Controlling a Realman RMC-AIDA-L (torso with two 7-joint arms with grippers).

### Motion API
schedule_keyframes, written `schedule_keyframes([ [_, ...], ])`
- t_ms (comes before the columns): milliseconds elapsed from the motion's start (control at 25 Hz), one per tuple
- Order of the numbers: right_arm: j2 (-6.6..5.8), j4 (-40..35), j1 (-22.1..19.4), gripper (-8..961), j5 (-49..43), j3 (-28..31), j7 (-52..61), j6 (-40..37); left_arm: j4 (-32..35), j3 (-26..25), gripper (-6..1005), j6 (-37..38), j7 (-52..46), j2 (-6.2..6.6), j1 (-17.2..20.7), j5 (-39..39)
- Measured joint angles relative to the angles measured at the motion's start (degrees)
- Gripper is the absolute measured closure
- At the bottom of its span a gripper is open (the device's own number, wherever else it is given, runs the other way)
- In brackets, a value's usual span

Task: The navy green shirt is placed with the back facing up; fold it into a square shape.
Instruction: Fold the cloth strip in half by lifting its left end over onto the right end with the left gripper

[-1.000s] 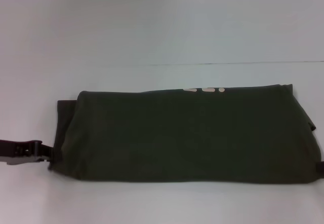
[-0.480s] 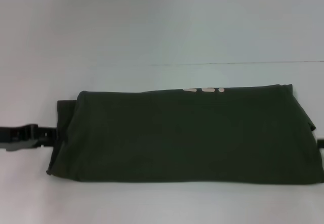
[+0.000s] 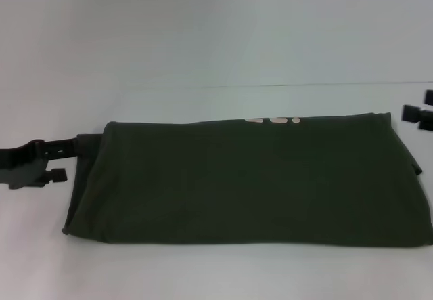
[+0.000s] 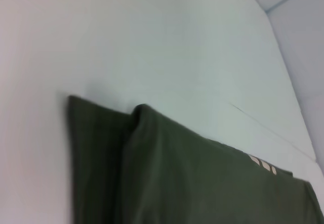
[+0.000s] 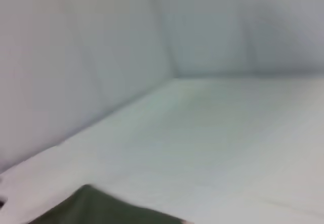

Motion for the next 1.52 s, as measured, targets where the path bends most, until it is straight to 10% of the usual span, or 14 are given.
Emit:
schedule_keyframes([
  [400, 1.64, 8.3, -0.9, 54, 0.6, -0.7, -30.9, -10.9, 1.2, -2.7, 61, 3.5, -8.5, -0.31, 2.7, 0.6],
  [1520, 1.03, 9.0, -2.7, 53, 0.0, -2.8, -33.4, -15.8, -8.4, -1.7, 118, -7.1, -11.3, -2.03, 4.8, 1.9],
])
